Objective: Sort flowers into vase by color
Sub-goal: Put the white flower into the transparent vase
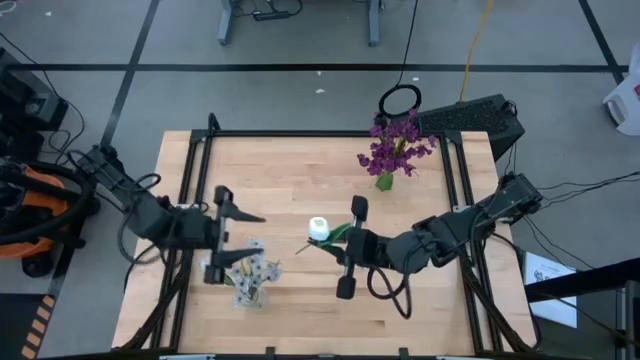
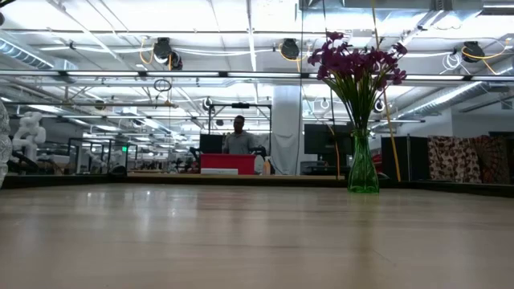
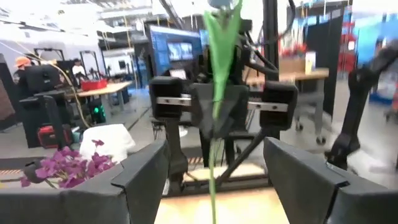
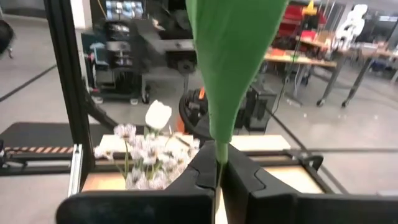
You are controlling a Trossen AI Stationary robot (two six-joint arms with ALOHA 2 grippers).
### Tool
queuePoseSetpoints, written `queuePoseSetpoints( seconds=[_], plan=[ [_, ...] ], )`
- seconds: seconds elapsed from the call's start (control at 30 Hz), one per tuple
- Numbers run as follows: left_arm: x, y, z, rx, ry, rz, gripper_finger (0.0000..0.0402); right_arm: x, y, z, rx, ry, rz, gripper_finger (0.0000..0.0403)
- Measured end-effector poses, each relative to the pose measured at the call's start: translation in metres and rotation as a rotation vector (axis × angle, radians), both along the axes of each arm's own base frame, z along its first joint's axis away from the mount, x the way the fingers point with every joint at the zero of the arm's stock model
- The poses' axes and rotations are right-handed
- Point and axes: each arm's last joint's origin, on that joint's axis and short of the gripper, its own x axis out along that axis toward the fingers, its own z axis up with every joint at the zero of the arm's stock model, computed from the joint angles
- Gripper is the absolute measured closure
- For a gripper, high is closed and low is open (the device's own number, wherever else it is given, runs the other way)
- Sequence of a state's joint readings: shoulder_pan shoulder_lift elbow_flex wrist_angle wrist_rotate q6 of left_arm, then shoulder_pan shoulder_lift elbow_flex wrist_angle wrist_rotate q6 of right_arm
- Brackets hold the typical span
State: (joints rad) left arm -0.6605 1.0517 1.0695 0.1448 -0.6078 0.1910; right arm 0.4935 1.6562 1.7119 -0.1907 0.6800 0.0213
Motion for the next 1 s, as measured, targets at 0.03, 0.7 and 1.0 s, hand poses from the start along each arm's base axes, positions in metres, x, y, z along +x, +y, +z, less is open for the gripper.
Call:
queuePoseSetpoints(
  seconds=[0.03,0.7,1.0],
  plan=[
    [0.005,-0.004,0.002,0.015,0.020,0.001,0.0136,0.000,0.000,-0.002,0.005,0.015,-0.002,0.0403],
    [0.081,-0.023,0.005,0.042,0.168,0.008,0.0137,0.010,0.013,-0.033,0.045,0.152,-0.015,0.0402],
    [0.092,-0.030,-0.006,0.056,0.193,-0.025,0.0137,0.019,0.018,-0.044,0.040,0.156,-0.015,0.0402]
  ],
)
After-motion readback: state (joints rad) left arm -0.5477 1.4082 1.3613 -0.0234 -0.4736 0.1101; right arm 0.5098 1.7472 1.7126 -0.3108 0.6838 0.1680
